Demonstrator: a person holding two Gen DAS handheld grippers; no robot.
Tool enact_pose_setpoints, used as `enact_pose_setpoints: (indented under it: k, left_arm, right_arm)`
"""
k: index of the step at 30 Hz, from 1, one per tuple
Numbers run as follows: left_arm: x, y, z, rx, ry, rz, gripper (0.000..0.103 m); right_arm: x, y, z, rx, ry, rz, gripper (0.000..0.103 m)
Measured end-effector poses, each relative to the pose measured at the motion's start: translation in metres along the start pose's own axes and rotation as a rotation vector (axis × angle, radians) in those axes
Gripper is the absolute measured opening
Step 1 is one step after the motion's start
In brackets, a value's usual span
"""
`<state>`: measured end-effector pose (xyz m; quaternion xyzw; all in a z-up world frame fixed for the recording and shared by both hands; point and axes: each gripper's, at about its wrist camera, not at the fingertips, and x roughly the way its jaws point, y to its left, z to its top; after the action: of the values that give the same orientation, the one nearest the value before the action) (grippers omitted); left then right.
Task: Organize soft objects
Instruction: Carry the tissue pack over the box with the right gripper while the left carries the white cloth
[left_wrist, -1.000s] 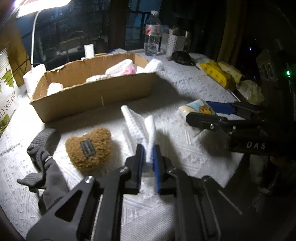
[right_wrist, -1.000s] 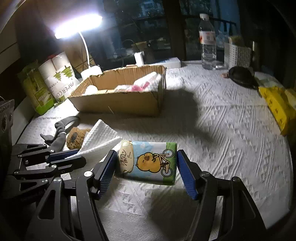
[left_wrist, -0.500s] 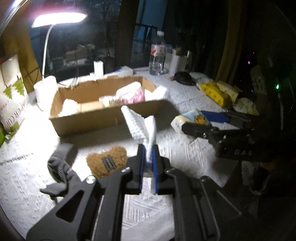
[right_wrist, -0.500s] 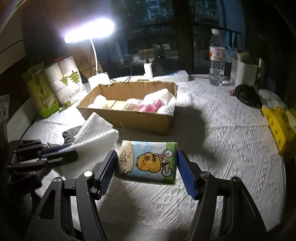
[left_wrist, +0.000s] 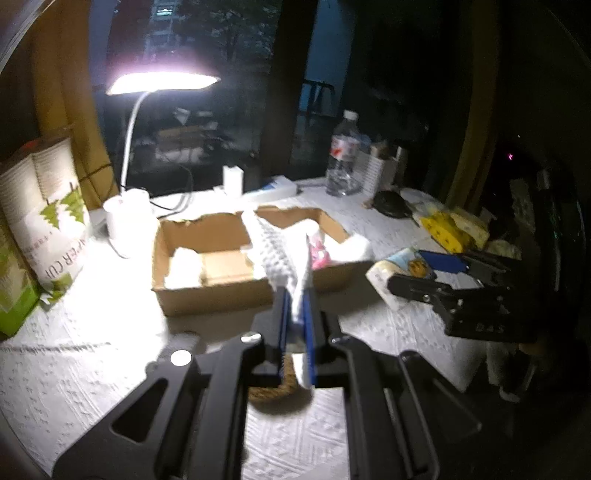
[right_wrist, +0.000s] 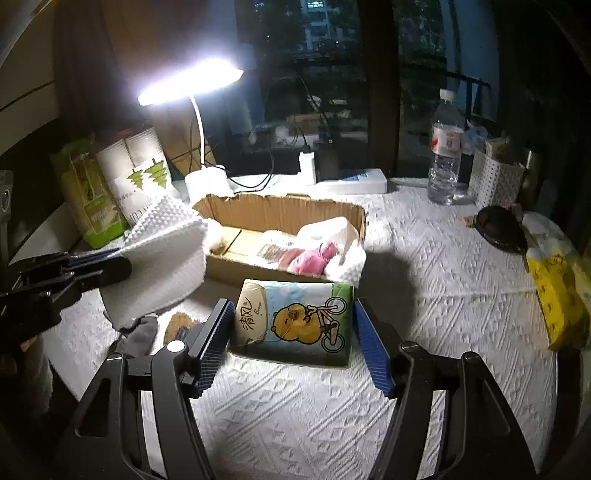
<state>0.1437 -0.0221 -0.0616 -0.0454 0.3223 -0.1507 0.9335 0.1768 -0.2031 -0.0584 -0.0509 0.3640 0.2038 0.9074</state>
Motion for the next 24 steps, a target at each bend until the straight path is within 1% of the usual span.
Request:
enact_pose_setpoints:
  k: [6,14,20,24]
  left_arm:
    - [0.000,0.016,0.013,-0.011,-0.028,0.030,0.008]
    - [0.007,0.032,0.028,-0.010,-0.048,0.059,0.008]
    - [0.014,0.042,0.038,-0.006,-0.060,0.083,0.008]
    - [0.021,0.050,0.042,-0.014,-0.061,0.098,0.008]
  right_arm:
    - [0.004,0.002,0.014,-0.014,-0.011,0.002,0.069]
    - [0.013,0.005,0.027,-0.015,-0.021,0.009,0.069]
    - [0.018,0.002,0.037,0.006,-0.047,0.013,0.069]
    - [0.027,0.000,0.043,0.007,-0.043,0.016,0.069]
